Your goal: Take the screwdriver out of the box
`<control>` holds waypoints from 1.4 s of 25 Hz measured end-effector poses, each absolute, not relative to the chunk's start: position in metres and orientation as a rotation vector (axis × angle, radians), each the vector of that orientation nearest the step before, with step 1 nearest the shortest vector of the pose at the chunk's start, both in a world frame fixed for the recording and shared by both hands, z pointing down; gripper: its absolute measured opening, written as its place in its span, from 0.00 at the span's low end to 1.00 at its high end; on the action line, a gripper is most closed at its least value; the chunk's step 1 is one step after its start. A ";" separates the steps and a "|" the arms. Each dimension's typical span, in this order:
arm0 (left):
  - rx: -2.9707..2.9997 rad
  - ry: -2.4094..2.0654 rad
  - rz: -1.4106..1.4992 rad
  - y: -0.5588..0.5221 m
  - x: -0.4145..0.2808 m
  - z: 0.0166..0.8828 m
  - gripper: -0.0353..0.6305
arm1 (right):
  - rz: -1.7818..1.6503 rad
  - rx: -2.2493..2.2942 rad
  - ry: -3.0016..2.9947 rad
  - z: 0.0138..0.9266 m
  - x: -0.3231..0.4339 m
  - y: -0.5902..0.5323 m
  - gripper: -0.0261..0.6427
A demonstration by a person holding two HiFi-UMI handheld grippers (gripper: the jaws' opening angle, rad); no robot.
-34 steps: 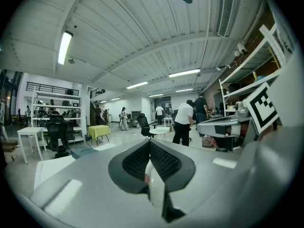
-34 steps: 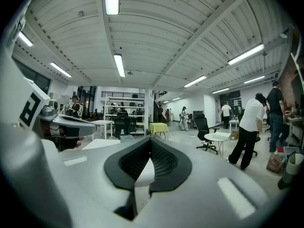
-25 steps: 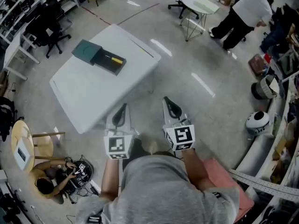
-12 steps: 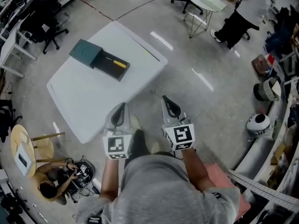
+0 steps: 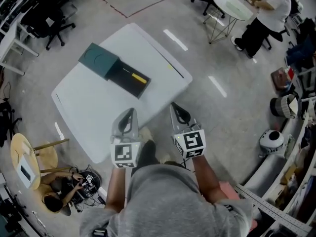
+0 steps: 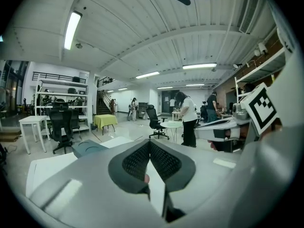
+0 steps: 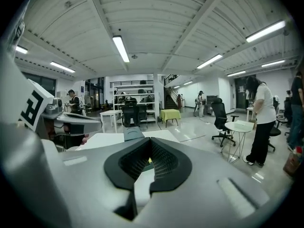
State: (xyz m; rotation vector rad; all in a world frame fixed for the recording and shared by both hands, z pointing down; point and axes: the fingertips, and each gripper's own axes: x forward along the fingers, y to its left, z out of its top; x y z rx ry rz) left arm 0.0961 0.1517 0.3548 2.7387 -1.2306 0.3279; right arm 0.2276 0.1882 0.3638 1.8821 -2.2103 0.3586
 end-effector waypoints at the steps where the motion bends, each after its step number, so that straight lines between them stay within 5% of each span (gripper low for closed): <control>1: 2.730 -1.231 0.331 0.143 0.093 0.357 0.07 | 0.367 1.865 -2.208 0.367 0.224 0.179 0.05; 35: 2.476 -1.322 0.374 -0.004 0.016 0.438 0.07 | 0.465 1.408 -2.088 0.472 0.138 -0.008 0.05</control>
